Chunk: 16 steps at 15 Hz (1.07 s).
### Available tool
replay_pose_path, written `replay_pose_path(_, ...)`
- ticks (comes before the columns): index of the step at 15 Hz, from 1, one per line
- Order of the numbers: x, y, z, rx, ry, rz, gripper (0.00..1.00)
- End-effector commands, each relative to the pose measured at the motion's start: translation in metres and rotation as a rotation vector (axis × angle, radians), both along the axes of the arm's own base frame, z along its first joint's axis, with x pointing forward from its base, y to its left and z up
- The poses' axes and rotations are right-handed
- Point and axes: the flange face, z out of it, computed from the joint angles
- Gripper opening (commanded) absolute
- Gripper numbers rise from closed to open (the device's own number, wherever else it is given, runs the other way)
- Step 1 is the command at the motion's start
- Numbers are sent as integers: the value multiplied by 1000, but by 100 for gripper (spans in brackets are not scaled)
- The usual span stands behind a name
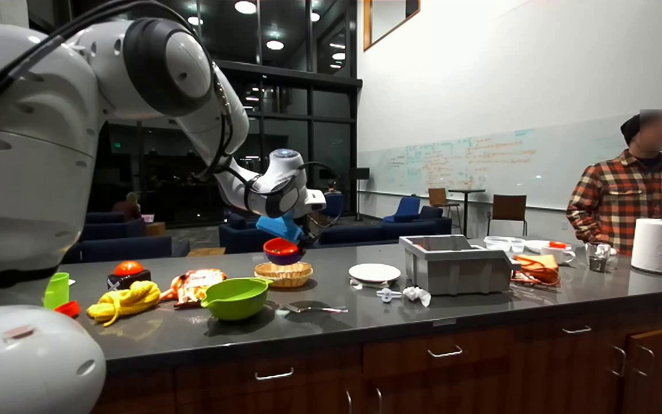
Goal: Pick up the red bowl and blue bowl from the green bowl and place them on the table
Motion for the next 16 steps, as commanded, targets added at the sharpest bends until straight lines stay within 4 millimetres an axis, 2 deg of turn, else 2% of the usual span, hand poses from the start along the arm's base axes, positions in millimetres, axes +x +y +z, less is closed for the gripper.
replay_pose_path(1,14,-27,0,48,-19,-62,2)
replay_pose_path(7,29,-58,-16,87,-52,-150,2)
replay_pose_path(16,44,-78,-68,93,-22,-220,2)
